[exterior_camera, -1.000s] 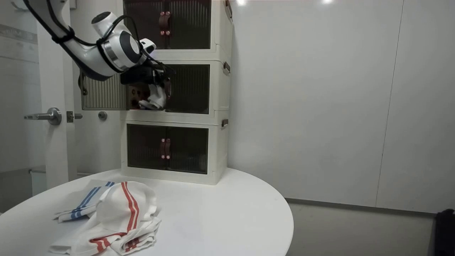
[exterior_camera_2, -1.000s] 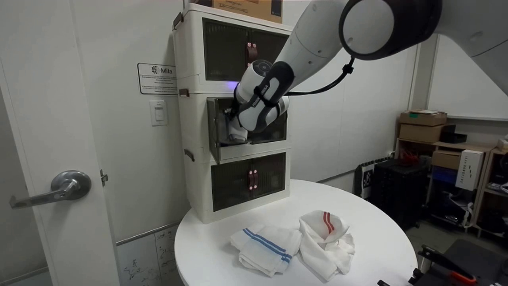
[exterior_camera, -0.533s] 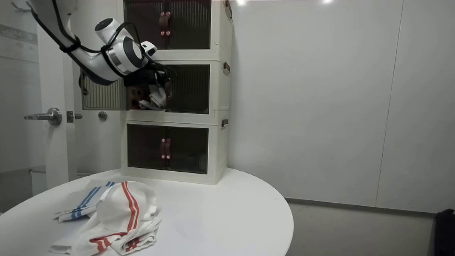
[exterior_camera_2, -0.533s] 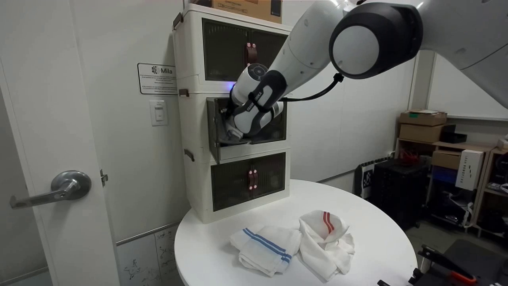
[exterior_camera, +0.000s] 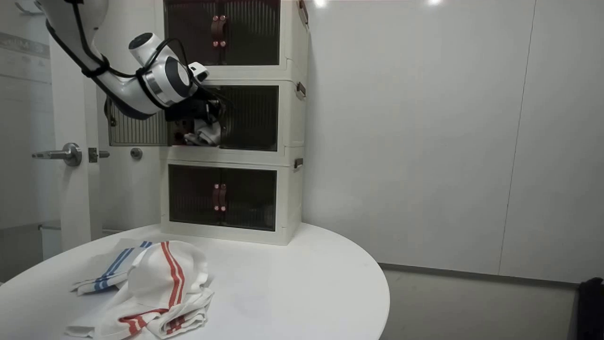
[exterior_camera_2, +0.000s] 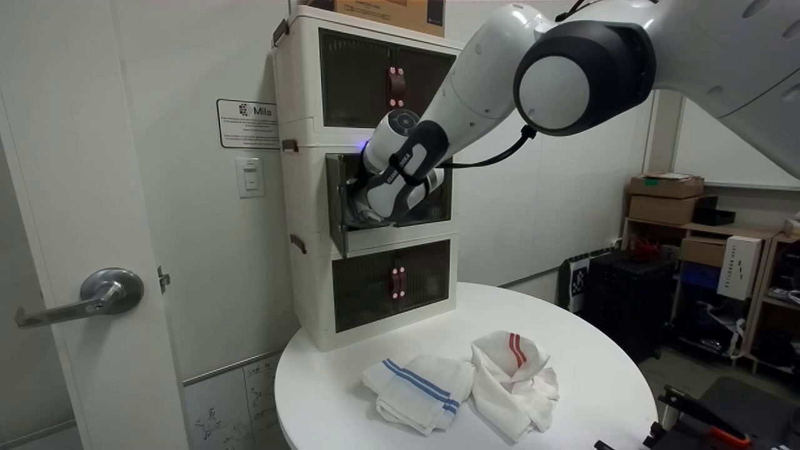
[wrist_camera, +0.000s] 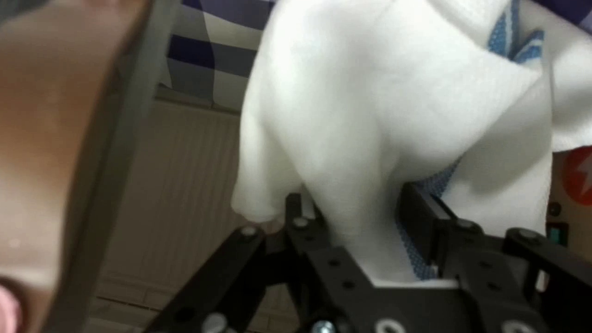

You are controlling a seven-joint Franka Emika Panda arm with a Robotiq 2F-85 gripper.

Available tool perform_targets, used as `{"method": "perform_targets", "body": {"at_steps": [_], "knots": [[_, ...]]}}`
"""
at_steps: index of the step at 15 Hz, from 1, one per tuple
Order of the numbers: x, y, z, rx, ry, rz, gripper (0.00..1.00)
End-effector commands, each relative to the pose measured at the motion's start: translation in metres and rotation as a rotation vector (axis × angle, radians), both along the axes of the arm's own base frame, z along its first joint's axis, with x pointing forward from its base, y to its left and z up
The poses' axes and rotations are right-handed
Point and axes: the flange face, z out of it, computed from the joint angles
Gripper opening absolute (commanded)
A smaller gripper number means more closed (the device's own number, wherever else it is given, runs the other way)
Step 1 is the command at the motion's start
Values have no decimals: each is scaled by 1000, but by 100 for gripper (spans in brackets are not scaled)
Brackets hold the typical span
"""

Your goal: Place one white and blue towel inside the open cabinet

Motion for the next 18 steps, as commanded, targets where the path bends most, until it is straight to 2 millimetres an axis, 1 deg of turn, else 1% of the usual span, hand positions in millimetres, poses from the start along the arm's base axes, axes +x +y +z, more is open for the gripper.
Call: {"method": "perform_targets", "body": {"at_steps": [1, 3, 4, 7, 9, 11, 13, 16, 18], "knots": [[10, -1, -3, -15, -11, 1, 81], [8, -3, -3, -30, -18, -1, 96], [6, -5, -2, -41, -23, -2, 100], [-3, -8, 4, -53, -27, -6, 100], [-15, -8, 12, -74, -30, -10, 100], [-32, -5, 19, -95, -21, -2, 100], [-56, 8, 20, -109, 32, 57, 100], [-92, 32, 18, -130, 158, 172, 100], [-115, 38, 20, -114, 234, 214, 100]]}}
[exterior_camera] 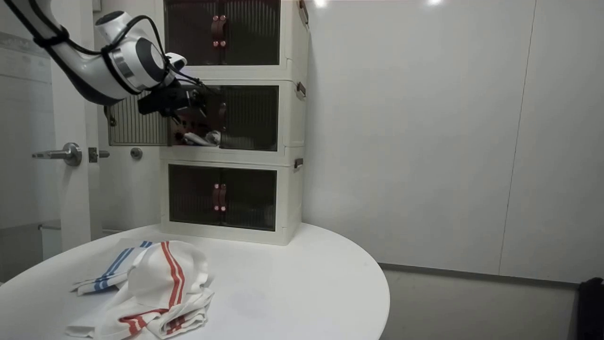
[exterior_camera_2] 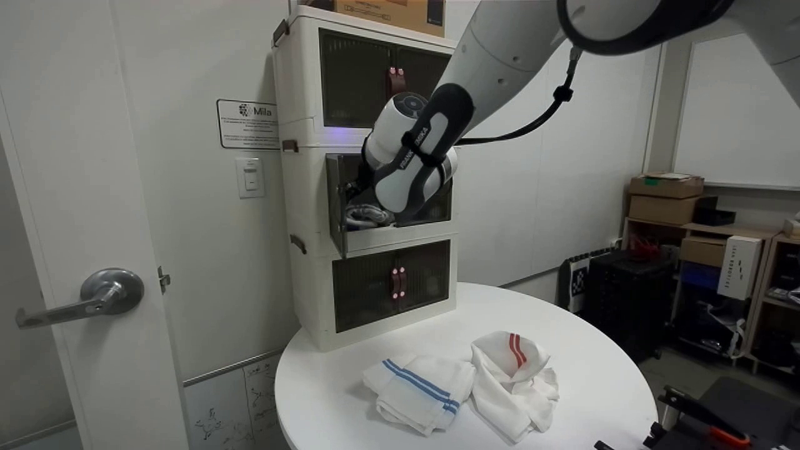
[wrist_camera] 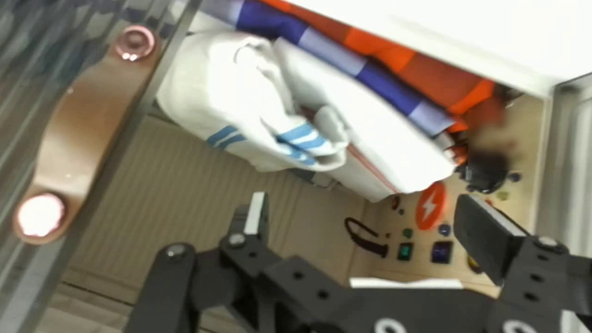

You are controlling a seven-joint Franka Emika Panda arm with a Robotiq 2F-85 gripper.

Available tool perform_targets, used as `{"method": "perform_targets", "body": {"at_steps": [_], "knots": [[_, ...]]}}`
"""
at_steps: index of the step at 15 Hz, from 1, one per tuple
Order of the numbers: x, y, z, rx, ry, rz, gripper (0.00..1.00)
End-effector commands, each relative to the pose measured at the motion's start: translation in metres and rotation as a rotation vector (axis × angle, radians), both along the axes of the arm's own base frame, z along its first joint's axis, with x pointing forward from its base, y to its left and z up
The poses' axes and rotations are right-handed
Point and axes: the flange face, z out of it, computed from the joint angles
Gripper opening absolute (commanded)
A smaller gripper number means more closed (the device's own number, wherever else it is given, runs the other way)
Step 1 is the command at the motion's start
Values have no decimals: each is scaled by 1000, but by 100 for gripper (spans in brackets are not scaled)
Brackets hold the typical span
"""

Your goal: Place one white and blue towel inside the open cabinet

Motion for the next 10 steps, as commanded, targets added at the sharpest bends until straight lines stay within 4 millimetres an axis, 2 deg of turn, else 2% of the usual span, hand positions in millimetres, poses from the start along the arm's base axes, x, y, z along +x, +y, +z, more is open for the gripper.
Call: {"method": "perform_targets", "body": {"at_steps": [1, 3, 7, 8, 10], "knots": [[-56, 8, 13, 8, 169, 92, 100], [-79, -2, 21, 15, 278, 72, 100], [-111, -50, 41, 33, 461, -57, 100], [-124, -60, 53, 17, 471, -80, 100], [-149, -76, 64, 15, 505, -122, 100]]}}
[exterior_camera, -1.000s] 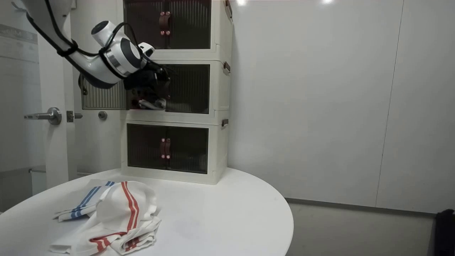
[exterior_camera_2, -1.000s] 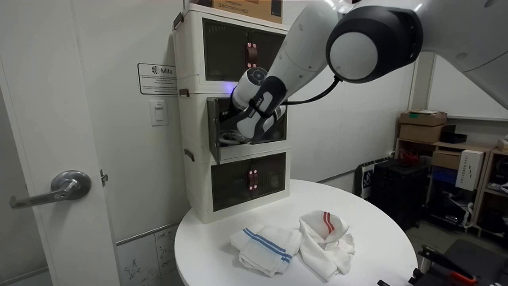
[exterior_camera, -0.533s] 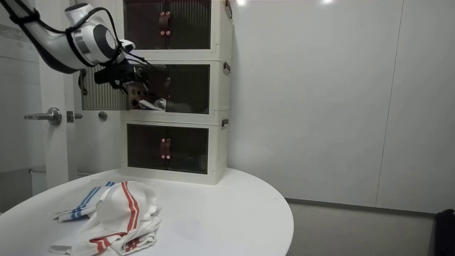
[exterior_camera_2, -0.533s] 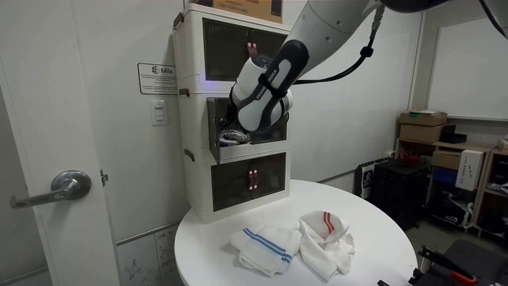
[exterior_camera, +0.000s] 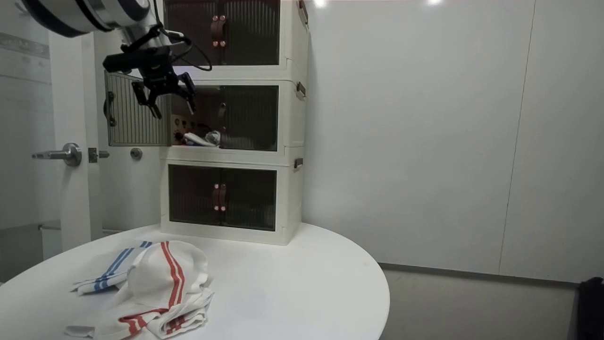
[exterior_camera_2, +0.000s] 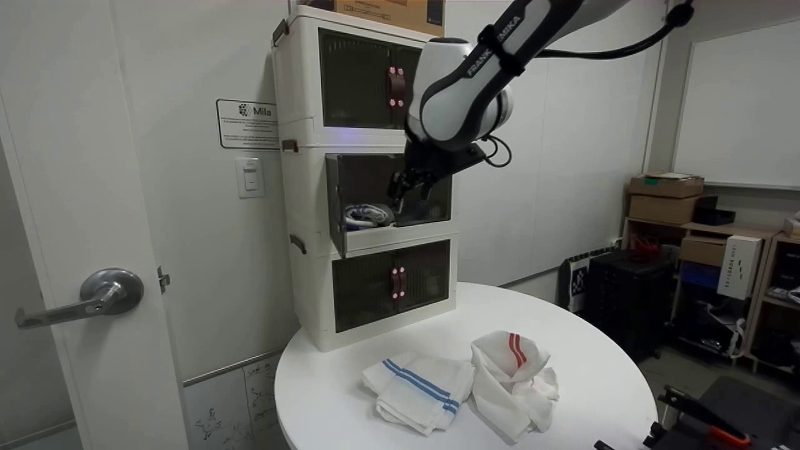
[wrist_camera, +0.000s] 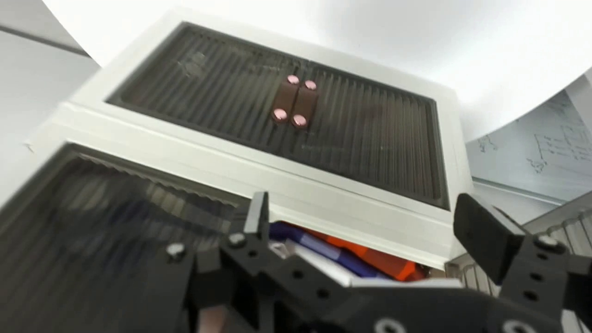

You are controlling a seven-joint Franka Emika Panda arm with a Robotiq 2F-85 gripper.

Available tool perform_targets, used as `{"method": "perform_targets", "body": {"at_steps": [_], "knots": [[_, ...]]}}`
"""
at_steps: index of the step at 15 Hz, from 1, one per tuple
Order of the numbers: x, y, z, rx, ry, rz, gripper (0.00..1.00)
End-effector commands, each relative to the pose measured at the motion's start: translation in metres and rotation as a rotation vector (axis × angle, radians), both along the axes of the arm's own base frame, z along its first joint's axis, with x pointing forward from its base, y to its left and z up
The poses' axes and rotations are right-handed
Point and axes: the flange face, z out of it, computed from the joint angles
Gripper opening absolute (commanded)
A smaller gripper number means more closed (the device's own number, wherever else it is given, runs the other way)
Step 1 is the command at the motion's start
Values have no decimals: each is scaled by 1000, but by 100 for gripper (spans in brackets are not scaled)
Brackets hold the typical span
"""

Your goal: Place one white and blue towel inside the open cabinet

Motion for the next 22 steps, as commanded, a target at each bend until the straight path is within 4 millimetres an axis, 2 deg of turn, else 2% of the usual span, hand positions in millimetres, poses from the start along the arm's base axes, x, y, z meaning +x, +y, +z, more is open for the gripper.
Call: {"method": "perform_targets", "body": {"at_steps": [1, 3, 7, 13, 14, 16, 17, 22], "knots": [[-60, -27, 26, 7, 55, -68, 100], [-91, -38, 28, 39, 90, -105, 100], [-151, -55, 18, 111, 106, -177, 100], [-229, -67, 16, 295, -46, -218, 100], [-198, -63, 15, 246, 3, -218, 100], [-217, -65, 16, 274, -19, -225, 100], [-220, -66, 18, 279, -28, -226, 100], [-221, -66, 21, 282, -35, -226, 100]]}}
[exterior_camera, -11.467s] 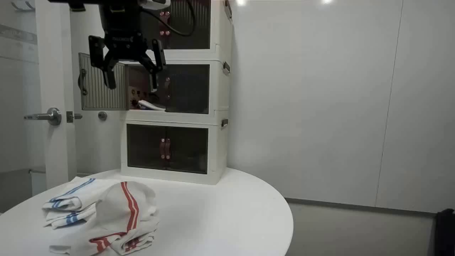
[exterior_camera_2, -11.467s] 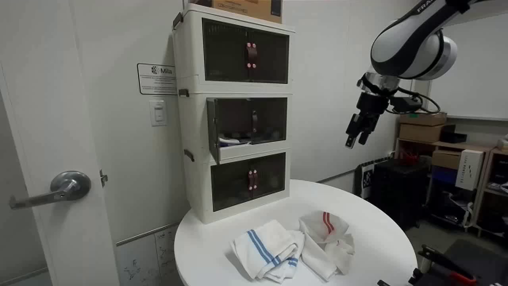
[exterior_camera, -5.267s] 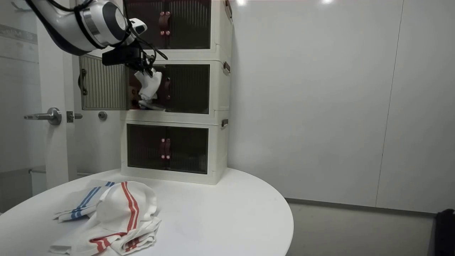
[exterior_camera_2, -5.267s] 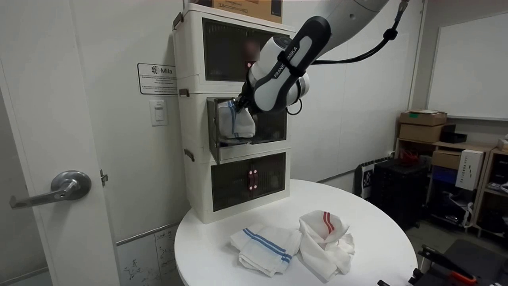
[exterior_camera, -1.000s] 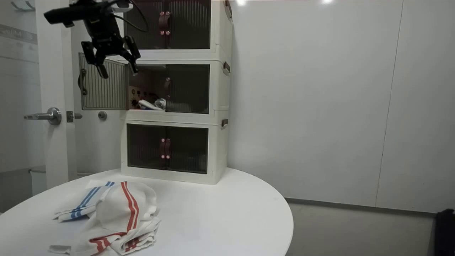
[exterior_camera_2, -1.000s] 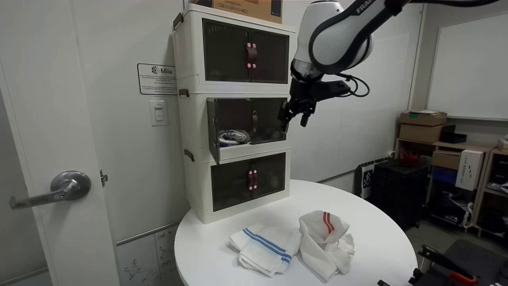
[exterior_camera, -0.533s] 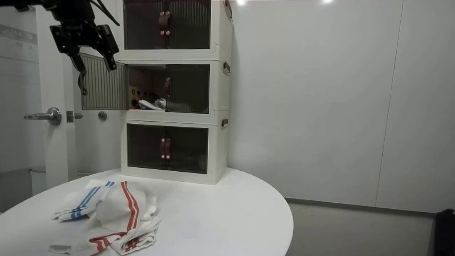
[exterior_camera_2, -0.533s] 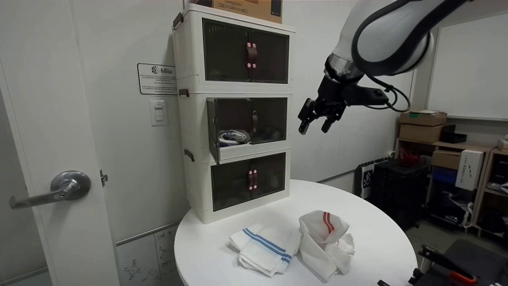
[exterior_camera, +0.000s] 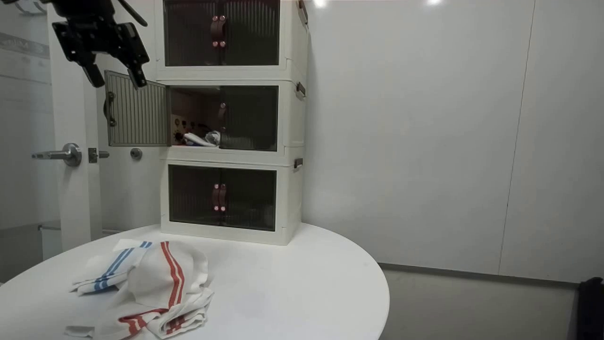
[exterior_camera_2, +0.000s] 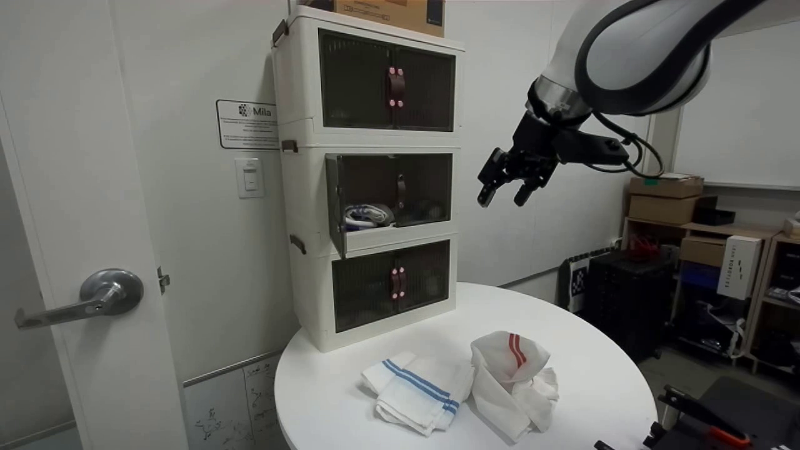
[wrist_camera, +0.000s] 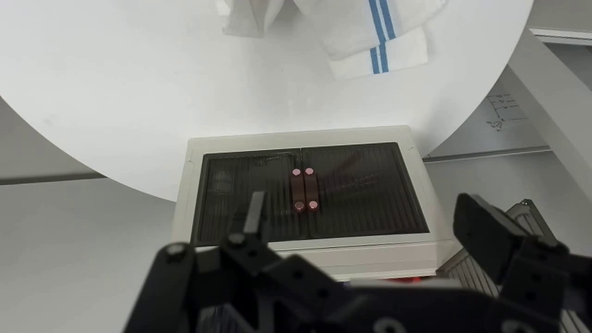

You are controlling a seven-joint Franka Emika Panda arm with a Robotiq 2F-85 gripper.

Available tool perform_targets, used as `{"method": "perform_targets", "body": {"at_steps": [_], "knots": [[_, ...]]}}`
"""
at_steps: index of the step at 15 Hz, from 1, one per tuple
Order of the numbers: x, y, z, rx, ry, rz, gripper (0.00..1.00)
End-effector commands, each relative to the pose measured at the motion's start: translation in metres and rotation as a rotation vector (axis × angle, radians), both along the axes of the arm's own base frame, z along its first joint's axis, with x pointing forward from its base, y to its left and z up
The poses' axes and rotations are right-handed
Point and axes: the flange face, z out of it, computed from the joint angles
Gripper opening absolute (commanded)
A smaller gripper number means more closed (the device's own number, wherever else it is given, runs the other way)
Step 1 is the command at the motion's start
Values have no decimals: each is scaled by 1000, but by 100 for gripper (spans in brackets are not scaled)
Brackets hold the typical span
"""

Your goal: Place one white and blue towel inside the open cabinet

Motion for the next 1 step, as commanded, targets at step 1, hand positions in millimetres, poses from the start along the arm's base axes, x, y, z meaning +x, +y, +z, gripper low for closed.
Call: {"method": "perform_targets", "body": {"at_steps": [1], "knots": [[0, 0, 0, 0, 1, 0, 100]]}}
